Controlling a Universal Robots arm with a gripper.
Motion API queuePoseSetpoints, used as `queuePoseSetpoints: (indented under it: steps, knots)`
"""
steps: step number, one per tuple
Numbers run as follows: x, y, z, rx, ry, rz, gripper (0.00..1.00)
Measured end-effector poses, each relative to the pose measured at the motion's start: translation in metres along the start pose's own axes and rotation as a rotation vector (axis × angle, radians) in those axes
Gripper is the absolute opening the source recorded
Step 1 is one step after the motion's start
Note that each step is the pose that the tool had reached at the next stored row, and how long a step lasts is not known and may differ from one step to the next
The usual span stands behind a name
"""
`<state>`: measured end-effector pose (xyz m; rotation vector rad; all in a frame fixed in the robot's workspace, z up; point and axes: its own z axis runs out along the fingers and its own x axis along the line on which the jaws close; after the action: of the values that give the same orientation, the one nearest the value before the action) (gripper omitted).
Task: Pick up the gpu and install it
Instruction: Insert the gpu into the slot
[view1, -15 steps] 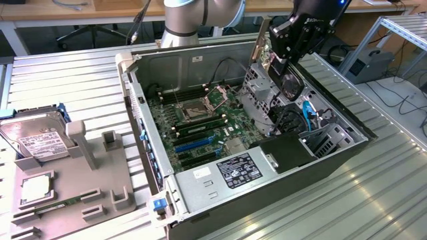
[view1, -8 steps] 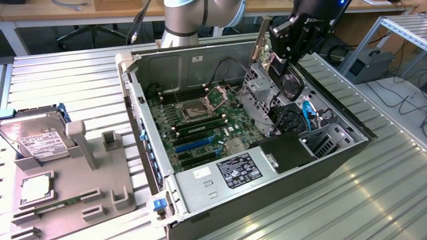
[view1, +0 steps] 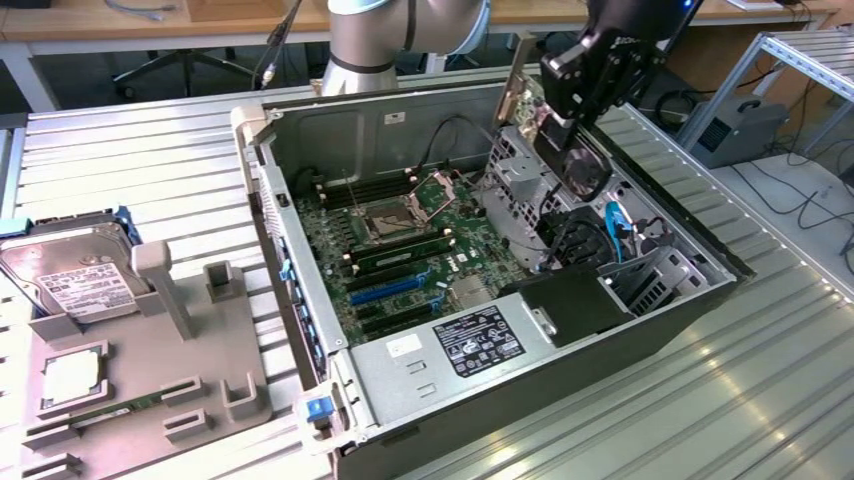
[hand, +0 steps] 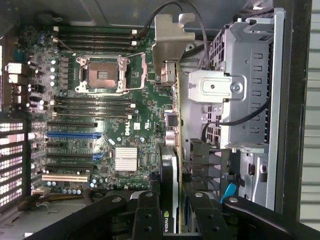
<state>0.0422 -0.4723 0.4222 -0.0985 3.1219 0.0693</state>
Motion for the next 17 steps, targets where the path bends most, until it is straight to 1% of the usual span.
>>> queuePoseSetpoints:
  steps: [1,4,7,8,17]
  knots:
    - [0.0,0.0,0.0,-0.0003,0.0008,-0.018,0.27]
    - [0.0,0.0,0.0,-0.0018,0.0043,-0.098,0.27]
    - [0.0,0.0,0.0,-0.0036,0.0087,-0.199,0.27]
    - [0.0,0.0,0.0,-0.004,0.0099,-0.226,0.27]
    - [0.0,0.0,0.0,-0.0072,0.0178,-0.407,0.27]
